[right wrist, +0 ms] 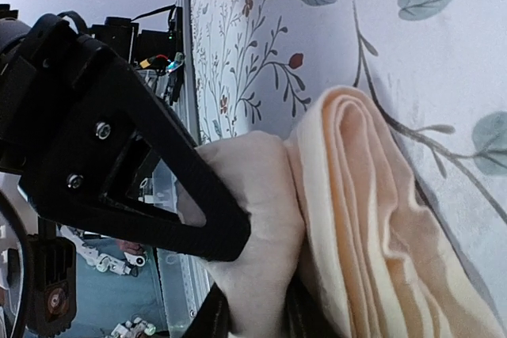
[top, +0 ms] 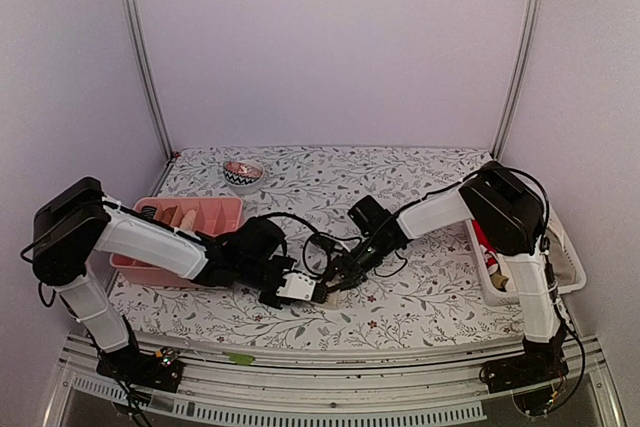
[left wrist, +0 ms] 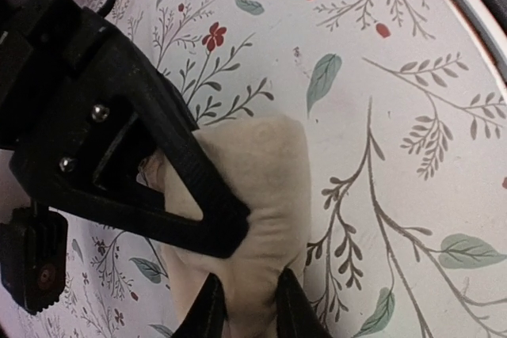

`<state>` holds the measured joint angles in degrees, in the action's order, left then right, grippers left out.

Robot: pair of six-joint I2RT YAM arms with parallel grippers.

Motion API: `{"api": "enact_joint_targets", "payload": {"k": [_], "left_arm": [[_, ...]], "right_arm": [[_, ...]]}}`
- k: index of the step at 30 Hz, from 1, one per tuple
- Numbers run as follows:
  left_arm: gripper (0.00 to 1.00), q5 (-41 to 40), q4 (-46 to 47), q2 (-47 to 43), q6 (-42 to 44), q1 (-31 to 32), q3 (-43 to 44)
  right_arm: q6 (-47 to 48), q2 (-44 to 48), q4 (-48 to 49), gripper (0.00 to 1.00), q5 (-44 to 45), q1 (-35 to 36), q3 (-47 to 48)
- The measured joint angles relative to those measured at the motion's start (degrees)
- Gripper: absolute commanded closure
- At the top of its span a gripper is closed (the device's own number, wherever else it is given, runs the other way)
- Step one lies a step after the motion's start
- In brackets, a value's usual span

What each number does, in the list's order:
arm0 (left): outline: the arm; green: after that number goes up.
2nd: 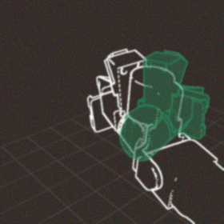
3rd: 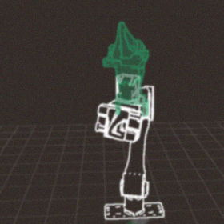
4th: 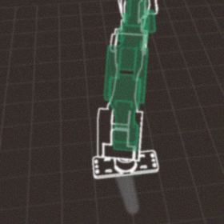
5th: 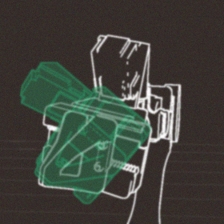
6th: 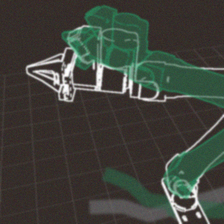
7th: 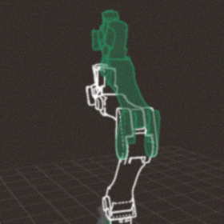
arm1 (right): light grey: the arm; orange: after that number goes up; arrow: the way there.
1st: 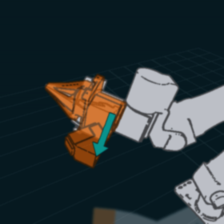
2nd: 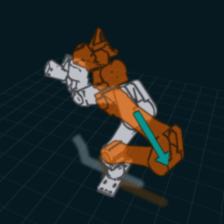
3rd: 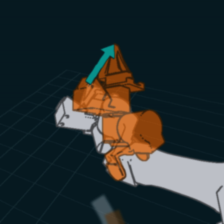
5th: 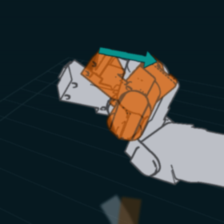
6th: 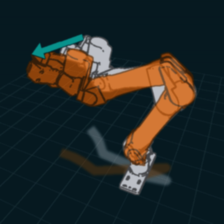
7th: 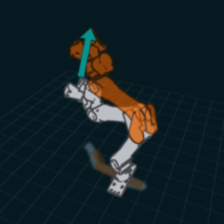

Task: Roll the underwear
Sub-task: Roll the underwear at the center of the board.

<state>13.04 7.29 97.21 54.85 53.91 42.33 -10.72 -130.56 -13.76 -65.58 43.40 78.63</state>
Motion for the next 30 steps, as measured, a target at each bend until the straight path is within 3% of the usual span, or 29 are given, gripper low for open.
{"api": "enact_joint_targets", "payload": {"k": [6,11,18,25,30], "left_arm": [[1.00,3.93,-13.14,0.79,-0.20,-1.25,6.36],[1.00,12.61,-30.01,7.93,-1.11,-5.55,19.19],[1.00,26.23,-52.00,22.18,-1.66,-11.91,37.77],[1.00,35.82,-67.84,33.00,-0.70,-14.64,49.55],[1.00,39.63,-75.01,37.77,0.07,-15.39,54.49]], "right_arm": [[2.10,10.54,0.55,0.64,11.41,-3.34,-5.51],[5.86,26.32,3.19,0.60,22.38,-8.46,-13.42],[10.14,41.70,5.55,0.48,32.65,-3.58,-27.41],[15.41,43.12,5.33,0.42,42.45,9.38,-30.40],[20.81,33.70,5.77,0.41,47.39,13.79,-22.16]]}}
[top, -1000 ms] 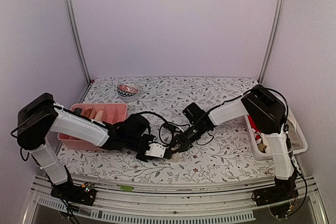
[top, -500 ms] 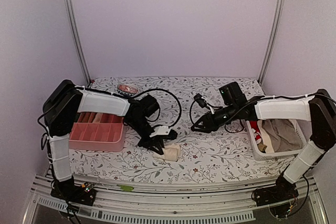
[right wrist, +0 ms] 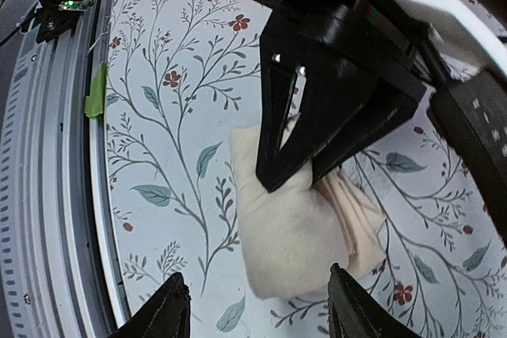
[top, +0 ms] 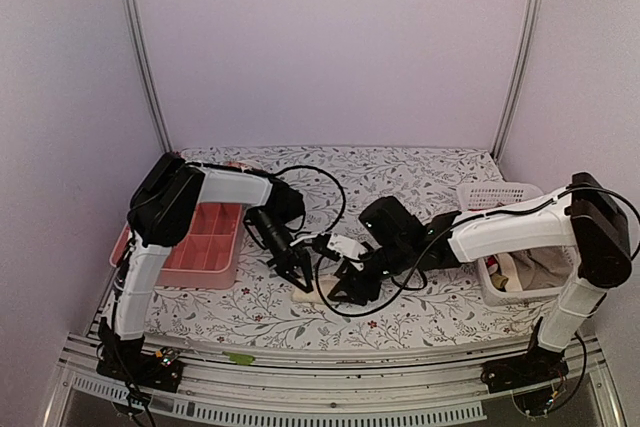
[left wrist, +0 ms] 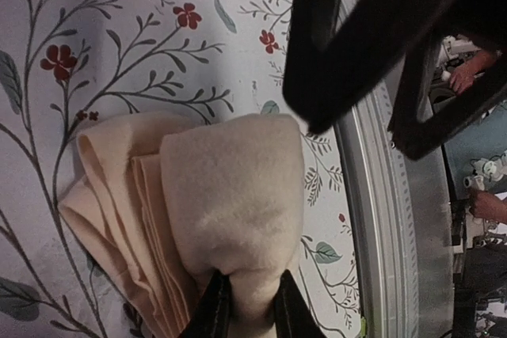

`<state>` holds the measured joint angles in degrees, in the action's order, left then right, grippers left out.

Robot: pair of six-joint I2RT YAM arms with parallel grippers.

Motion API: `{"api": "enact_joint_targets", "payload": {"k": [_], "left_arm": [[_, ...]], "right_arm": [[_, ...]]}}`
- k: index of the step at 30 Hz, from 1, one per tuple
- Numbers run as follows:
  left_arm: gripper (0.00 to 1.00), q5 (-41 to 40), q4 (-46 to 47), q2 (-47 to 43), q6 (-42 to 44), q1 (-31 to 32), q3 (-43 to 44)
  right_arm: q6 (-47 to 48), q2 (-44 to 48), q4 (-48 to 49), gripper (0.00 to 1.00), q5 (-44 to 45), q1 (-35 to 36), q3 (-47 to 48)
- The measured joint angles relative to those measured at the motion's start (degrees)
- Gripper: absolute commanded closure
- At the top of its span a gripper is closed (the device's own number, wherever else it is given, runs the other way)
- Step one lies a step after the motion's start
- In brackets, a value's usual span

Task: Roll the underwear
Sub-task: Roll the underwear at the center of the board.

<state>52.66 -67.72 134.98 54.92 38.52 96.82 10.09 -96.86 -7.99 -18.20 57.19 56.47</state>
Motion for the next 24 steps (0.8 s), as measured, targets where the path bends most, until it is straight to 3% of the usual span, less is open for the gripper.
{"api": "enact_joint_targets", "payload": {"k": [7,13,16,18,20,24], "left_arm": [[1.00,2.99,-6.95,3.54,1.18,-0.20,2.75],[1.00,4.59,-10.03,4.81,1.62,-0.46,2.82],[1.00,4.90,-11.17,5.31,1.68,-0.57,3.10],[0.99,4.83,-11.72,5.40,1.68,-0.61,3.13],[0.85,4.66,-12.13,5.42,1.68,-0.74,3.10],[0.64,4.35,-12.72,5.40,1.53,-1.46,3.04]], "right_arm": [[8.00,-9.11,0.17,0.40,5.77,3.74,8.15],[11.65,-12.20,-0.92,0.44,7.69,5.49,8.76],[12.55,-13.66,-0.87,0.58,8.28,5.99,9.01],[12.92,-14.67,-0.83,0.81,8.87,6.27,9.57],[13.40,-14.88,-1.01,1.00,9.35,6.49,9.97],[12.04,-14.73,-1.22,1.00,9.33,6.67,10.34]]}}
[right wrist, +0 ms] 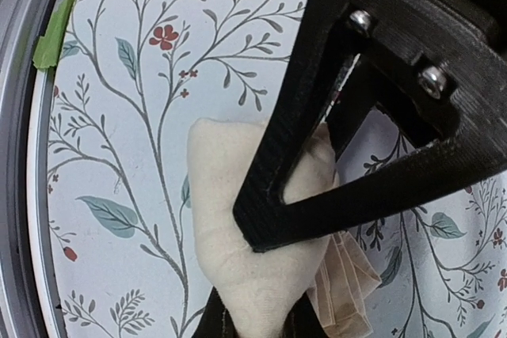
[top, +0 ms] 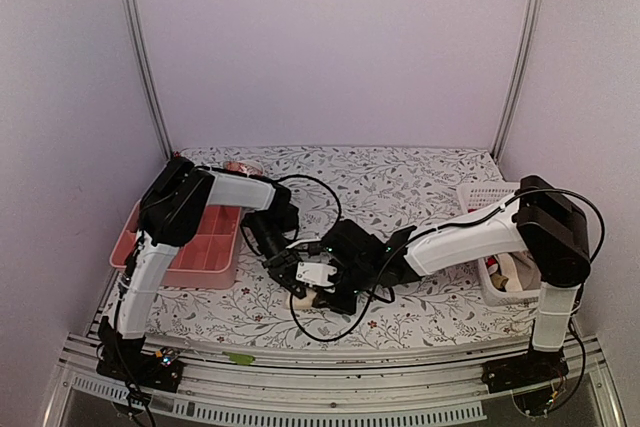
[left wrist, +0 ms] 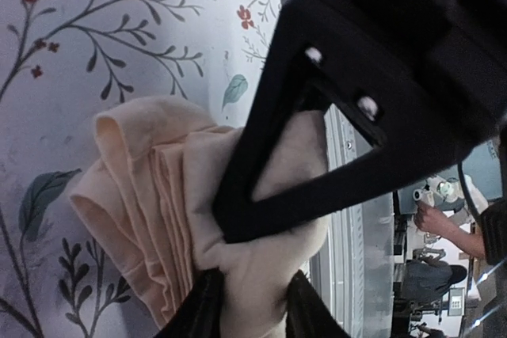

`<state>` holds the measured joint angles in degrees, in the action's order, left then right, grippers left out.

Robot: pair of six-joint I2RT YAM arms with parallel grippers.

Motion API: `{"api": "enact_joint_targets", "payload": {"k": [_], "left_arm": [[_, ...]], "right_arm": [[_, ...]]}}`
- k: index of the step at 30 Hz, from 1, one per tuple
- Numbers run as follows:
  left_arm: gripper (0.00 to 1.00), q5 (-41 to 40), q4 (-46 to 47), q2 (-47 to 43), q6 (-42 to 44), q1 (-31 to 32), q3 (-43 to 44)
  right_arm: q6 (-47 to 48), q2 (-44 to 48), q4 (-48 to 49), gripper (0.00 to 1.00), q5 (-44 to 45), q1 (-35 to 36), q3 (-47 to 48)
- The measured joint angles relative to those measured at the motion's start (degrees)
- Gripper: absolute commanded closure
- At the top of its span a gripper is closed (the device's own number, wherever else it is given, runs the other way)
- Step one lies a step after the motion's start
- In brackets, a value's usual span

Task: Roll the underwear
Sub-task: Roll the underwear at the center of the board.

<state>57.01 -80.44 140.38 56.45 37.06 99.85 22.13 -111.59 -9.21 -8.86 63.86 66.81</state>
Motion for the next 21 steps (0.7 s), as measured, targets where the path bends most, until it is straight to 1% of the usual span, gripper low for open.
{"api": "enact_joint_targets", "payload": {"k": [1,3,5,7,9,12,14,16,18,20,21], "left_arm": [[0.56,0.04,0.15,-0.11,-0.20,-0.11,-0.09],[0.47,-0.57,1.16,-0.94,-0.96,-0.48,-0.61],[0.44,-1.20,2.80,-2.91,-2.25,-0.92,-1.84],[0.42,-3.06,7.39,-7.26,-4.68,-2.14,-4.76],[0.41,-4.22,13.88,-13.94,-8.33,-4.44,-8.74],[0.40,-5.64,26.18,-26.73,-14.53,-9.22,-16.06],[0.40,-7.32,36.17,-37.40,-18.69,-12.92,-22.82],[0.39,-9.70,44.68,-46.40,-20.50,-15.06,-29.70],[0.39,-11.85,51.56,-53.90,-21.11,-15.06,-36.33],[0.38,-14.88,58.64,-61.24,-20.35,-13.27,-44.59],[0.38,-16.00,60.46,-63.54,-19.47,-12.33,-47.41]], "right_arm": [[-0.28,0.00,0.02,1.00,-0.22,0.00,0.00],[-1.40,0.02,0.11,1.00,-1.22,-0.13,0.00],[-2.75,0.02,0.11,1.00,-3.10,-0.39,0.00],[-4.59,0.02,-0.28,1.00,-7.30,-1.14,0.00],[-6.78,-0.22,-0.74,1.00,-11.58,-2.19,0.00],[-10.49,-1.75,-0.83,1.00,-19.63,-4.55,0.33],[-13.05,-3.58,-0.96,1.00,-25.44,-6.93,1.44],[-15.41,-5.51,-0.96,1.00,-31.01,-9.14,2.29],[-17.88,-7.80,-0.85,1.00,-37.20,-11.43,3.23],[-20.52,-10.60,-1.09,1.00,-43.43,-13.42,4.94],[-21.35,-11.74,-1.20,1.00,-45.62,-14.12,5.60]]}}
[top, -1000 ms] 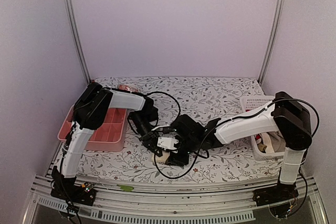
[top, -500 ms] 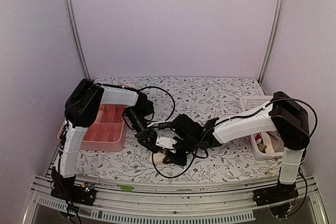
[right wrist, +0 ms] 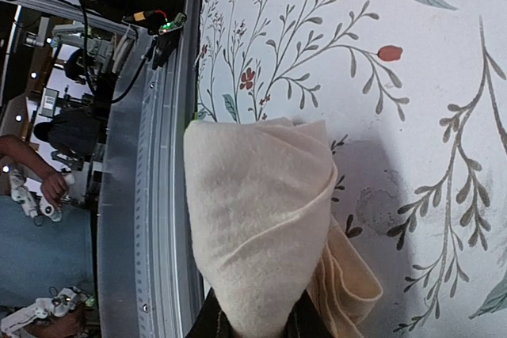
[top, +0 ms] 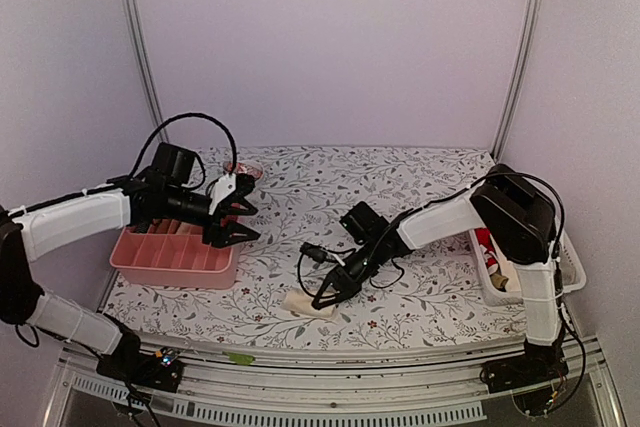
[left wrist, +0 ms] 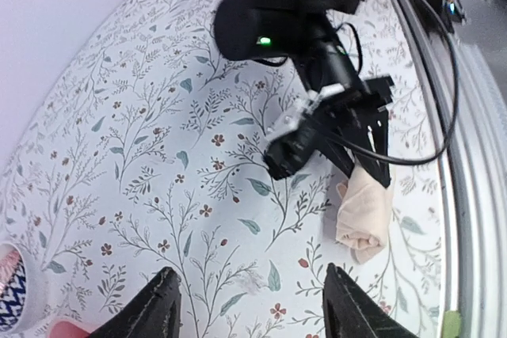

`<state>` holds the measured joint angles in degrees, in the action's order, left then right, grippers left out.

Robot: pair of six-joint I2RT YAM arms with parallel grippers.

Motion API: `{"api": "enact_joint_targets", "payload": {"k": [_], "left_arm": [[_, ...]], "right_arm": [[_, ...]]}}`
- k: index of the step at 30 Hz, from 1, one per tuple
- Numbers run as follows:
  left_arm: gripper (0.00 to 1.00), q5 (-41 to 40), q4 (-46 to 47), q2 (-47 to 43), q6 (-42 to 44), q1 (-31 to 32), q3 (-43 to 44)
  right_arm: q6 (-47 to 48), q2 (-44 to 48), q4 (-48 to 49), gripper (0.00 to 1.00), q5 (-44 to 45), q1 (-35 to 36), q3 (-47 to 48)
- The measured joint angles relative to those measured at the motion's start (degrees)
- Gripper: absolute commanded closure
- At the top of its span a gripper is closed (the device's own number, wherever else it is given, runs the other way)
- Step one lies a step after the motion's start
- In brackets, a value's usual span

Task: Roll the underwear
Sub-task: Roll the underwear at the center of the board, then pick up the underwear from the center of the board.

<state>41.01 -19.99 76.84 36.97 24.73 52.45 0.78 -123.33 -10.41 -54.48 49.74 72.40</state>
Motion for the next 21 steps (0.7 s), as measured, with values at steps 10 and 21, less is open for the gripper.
{"api": "enact_joint_targets", "payload": {"k": [10,21], "left_arm": [[0.34,-14.40,17.31,-8.90,11.72,22.58,-23.12],[0.34,-24.87,29.88,11.65,13.25,29.57,-16.72]], "right_arm": [[-4.92,-6.84,-1.64,1.00,-12.96,-3.28,4.20],[-7.61,-7.82,-1.84,1.00,-14.78,-3.43,4.94]]}}
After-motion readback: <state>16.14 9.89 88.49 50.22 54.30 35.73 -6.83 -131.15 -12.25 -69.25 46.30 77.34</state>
